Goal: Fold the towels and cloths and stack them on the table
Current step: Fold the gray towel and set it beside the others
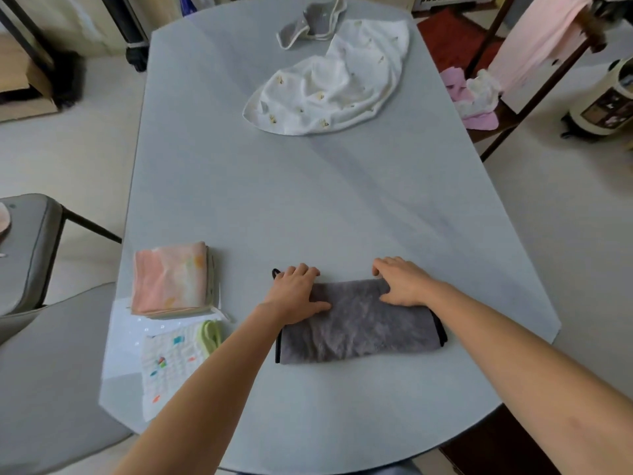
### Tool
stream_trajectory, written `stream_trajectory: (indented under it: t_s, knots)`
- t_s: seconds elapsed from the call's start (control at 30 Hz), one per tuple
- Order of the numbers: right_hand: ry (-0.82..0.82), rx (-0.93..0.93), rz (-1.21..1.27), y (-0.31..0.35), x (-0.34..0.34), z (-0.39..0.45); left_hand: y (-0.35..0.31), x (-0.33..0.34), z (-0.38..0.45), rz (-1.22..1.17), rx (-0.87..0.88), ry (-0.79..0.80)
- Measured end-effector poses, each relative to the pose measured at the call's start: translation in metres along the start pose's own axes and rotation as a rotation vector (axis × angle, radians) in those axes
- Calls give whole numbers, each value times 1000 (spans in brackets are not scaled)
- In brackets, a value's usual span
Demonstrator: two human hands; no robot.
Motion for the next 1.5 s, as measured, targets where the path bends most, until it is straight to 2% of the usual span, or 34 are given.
stream_trajectory:
  t_s: [0.13, 0.23, 0.3, 0.4, 0.47, 0.53, 0.63, 0.77, 0.8, 0.83, 0.9, 1.0, 1.07, 1.1, 1.17, 1.3, 1.5]
  knots:
    - [63, -53, -118, 11, 3, -3, -3, 7, 6, 70, -7, 78]
    - [-61, -93, -121, 17, -22, -16, -10, 3, 4, 83, 0, 117]
    - [-245, -118, -136, 20, -51, -27, -14, -25, 1, 121, -2, -20]
    - [-560, -161, -149, 18, -95, -54, -30, -90, -18, 181, 39, -403]
    - [-666, -208, -213, 18, -108, -71, -47, -116, -37, 289, 111, -606]
    - [-692, -230, -273, 22, -107, -82, -59, -120, -51, 369, 159, -683]
    - [-595, -205, -311, 26, -84, -78, -61, -95, -51, 433, 142, -604]
    - [-211, -135, -390, 19, -2, -62, -53, -9, -42, 477, 87, -164]
    - [-130, -115, -381, 16, 15, -65, -53, 7, -45, 435, 88, -108]
    - [-116, -108, -349, 16, 22, -69, -53, 11, -49, 347, 75, -112]
    - [-252, -89, -242, 17, 13, -75, -53, -1, -54, 203, 55, -245]
    - [-557, -95, -104, 25, -15, -75, -58, -27, -53, 184, 87, -510]
    - [-649, -71, -63, 24, -21, -64, -63, -30, -45, 138, 118, -594]
    - [-641, -65, -52, 24, -19, -55, -67, -29, -39, 132, 142, -601]
    - [-601, -65, -61, 31, -15, -36, -67, -20, -23, 147, 147, -530]
    - [-545, -5, -101, 27, 5, -12, -47, 21, -2, 202, 114, -271]
    - [-520, 7, -90, 12, 30, -3, -34, 41, 10, 206, 208, -204]
Point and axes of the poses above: each hand's wrist, its own z-axis towards the middle knuckle, its own x-axis out of the palm, y = z × x, the point moved 10 cm from there along z, towards the middle knuckle, and after that the axes turned 2 degrees about y, right-handed, at the moved point
